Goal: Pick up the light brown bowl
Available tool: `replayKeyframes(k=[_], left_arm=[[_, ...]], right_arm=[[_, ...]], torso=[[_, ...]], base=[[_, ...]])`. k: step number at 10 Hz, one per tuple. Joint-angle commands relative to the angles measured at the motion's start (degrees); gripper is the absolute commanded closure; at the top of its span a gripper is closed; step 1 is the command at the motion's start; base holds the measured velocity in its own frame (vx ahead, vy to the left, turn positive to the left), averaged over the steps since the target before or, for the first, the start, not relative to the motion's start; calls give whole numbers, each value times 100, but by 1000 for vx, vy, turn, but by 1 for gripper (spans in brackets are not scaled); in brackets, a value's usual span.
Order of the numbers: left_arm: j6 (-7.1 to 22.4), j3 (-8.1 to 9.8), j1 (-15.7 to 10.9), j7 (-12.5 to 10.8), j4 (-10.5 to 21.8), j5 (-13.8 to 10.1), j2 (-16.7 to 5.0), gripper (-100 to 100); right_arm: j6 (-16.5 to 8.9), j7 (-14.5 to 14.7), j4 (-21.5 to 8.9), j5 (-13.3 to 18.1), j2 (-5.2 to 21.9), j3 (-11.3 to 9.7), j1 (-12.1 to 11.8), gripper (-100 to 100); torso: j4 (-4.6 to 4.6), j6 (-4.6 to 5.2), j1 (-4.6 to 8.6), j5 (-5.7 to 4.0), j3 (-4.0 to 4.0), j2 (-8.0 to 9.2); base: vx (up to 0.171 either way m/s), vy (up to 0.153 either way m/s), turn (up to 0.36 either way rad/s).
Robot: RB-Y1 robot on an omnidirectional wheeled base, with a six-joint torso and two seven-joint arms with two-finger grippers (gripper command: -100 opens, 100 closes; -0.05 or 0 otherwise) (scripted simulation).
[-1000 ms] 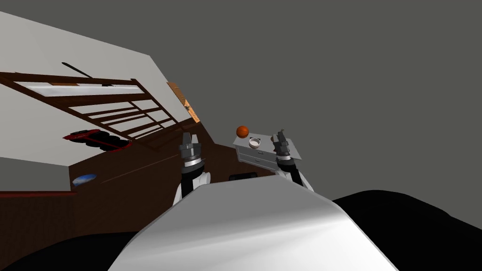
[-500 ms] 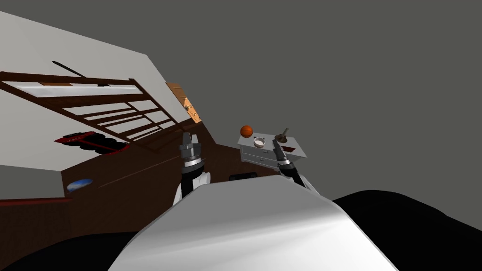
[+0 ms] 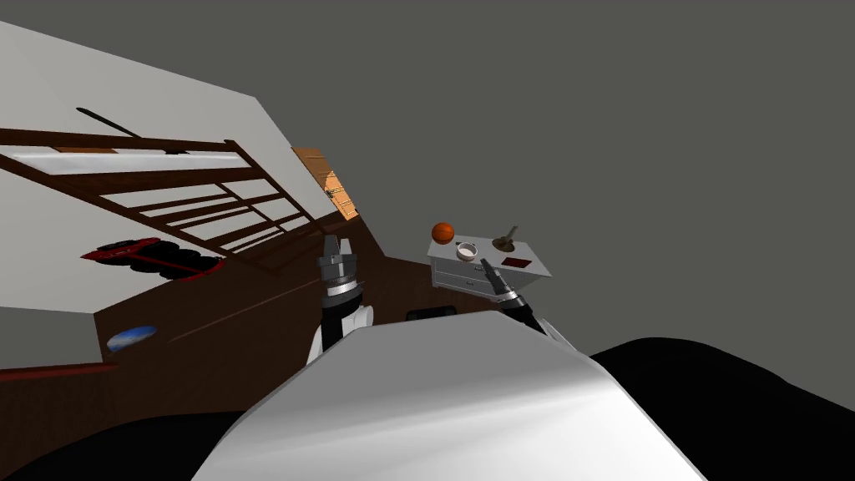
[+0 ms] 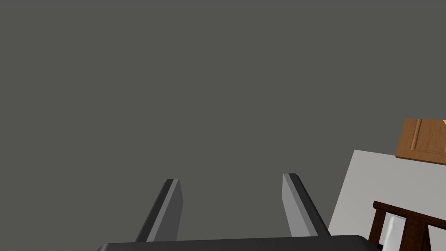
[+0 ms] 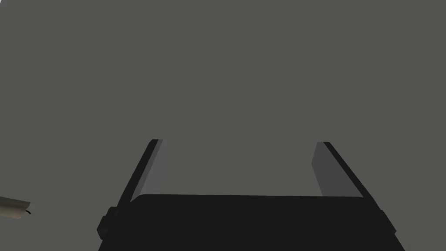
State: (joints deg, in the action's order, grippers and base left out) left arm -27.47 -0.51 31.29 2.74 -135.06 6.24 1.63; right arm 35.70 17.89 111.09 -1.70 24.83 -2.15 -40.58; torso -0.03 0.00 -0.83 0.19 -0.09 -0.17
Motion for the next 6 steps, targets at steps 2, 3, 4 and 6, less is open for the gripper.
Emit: replayKeyframes(k=[2, 3, 4, 6], left_arm=[[0, 0, 0, 0, 0, 0, 0, 0], [0, 0, 0, 0, 0, 0, -1, 0], [0, 1, -1, 0, 0, 0, -1, 0], [0, 0, 0, 0, 0, 0, 0, 0]], right_arm=[[33, 182, -426, 53, 338, -29, -142, -100], [33, 182, -477, 53, 338, -29, -142, -100], [27, 290, -716, 87, 545, -57, -221, -100], [-2, 500, -1090, 149, 888, -136, -355, -100]], torso=[[0, -1, 15, -1, 0, 2], [0, -1, 22, -4, 2, 4], [1, -1, 37, -6, 4, 8], [0, -1, 11, -2, 1, 2]], base=[[26, 170, -37], [11, 122, -26], [1, 138, -38], [60, 233, -55]])
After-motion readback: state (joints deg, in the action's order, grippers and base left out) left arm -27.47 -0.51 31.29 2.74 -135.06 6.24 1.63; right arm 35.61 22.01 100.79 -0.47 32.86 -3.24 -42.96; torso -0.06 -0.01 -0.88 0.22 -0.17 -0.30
